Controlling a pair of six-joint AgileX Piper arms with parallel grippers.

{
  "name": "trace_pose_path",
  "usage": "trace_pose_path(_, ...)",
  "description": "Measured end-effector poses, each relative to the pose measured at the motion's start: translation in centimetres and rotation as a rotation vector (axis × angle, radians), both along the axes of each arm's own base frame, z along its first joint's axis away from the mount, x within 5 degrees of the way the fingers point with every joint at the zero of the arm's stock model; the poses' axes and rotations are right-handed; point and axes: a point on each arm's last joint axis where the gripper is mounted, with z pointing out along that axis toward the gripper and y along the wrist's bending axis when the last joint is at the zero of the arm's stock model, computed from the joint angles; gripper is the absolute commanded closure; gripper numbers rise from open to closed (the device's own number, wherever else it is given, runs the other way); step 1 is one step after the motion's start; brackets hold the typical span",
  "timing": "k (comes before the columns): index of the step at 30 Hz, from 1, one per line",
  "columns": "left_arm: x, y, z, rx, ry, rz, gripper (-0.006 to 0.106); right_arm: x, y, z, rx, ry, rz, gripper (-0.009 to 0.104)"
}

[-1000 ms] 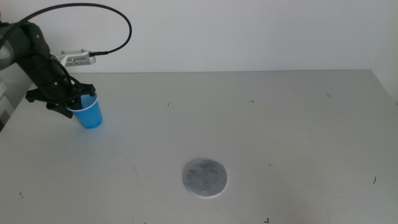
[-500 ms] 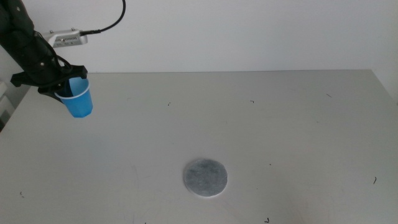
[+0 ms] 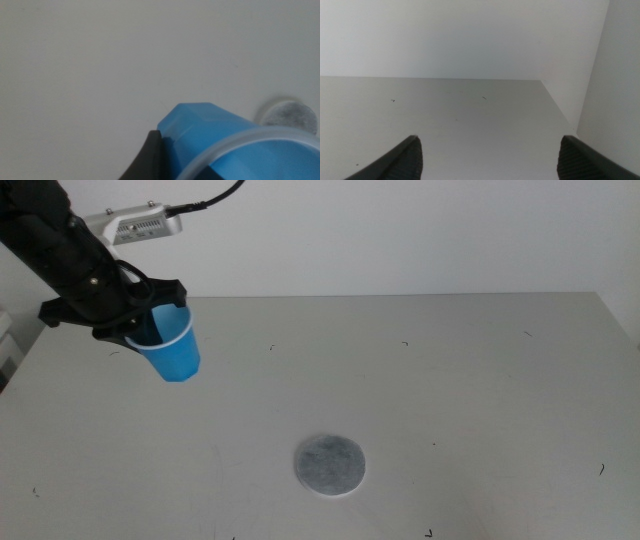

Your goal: Place an empty cup on a cup mat.

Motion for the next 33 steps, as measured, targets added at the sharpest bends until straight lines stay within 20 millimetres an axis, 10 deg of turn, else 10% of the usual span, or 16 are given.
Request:
trace_pose_path(18,-2.6,-16.8,-5.7,0.035,-0.005,-0.213,0.1,0.0,0.0,0.0,0.0,0.0,0.0,0.001)
trace_pose_path(33,-3.0,-19.8,-10.9,0.076,0.097,-0.24,0.1,0.0,0.0,0.0,0.0,-0.001,0.0,0.001)
